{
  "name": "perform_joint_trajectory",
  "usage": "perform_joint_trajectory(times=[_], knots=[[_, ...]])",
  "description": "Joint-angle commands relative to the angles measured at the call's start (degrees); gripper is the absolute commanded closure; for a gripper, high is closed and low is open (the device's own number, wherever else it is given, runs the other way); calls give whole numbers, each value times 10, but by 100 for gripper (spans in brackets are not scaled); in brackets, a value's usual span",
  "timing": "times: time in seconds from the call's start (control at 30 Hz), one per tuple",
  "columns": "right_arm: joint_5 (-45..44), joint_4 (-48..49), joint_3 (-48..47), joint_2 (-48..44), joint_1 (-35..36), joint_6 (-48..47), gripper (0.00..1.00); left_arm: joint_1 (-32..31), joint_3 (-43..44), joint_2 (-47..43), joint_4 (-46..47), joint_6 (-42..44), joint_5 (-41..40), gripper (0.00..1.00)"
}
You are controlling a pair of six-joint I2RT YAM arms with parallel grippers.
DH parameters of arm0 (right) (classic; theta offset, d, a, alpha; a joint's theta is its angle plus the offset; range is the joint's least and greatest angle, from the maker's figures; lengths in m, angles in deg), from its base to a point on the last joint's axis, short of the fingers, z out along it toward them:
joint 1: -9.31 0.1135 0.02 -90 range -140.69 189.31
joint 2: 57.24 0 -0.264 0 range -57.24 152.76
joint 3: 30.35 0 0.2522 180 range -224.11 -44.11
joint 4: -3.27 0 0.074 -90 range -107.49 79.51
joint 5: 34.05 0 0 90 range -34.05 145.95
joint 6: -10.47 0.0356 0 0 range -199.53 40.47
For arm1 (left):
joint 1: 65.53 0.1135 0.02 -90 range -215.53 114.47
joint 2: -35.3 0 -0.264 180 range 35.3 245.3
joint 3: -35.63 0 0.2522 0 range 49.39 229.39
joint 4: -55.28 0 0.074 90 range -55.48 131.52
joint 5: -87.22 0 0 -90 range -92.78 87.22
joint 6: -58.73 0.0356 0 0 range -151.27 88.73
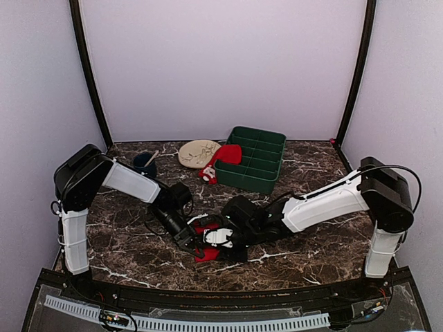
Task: Roll the socks
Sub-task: Roll the sock at the center of the board.
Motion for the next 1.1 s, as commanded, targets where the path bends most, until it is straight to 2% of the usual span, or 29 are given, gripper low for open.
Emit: perform_joint_trajectory(times=[0.0,0.17,0.33,0.47,0.67,0.73,1.07], knots=[[11,-3,-15,17,5,-12,65,4,6,7,-17,15,20,100],[11,1,-14,26,5,-13,69,5,5,7,-18,17,28,100],[15,1,-17,30,3,-15,81,6,4,10,-18,17,31,100],[16,0,-19,29,2,-14,86,6,3,12,-17,11,20,100],[23,-15,-26,34,-3,-9,94,7,5,1,-13,-4,-21,74],[25,-20,-29,35,-6,-4,95,9,3,-6,-10,-8,-34,69],[46,-32,-36,39,-16,6,95,21,-10,-53,12,-38,-75,64]])
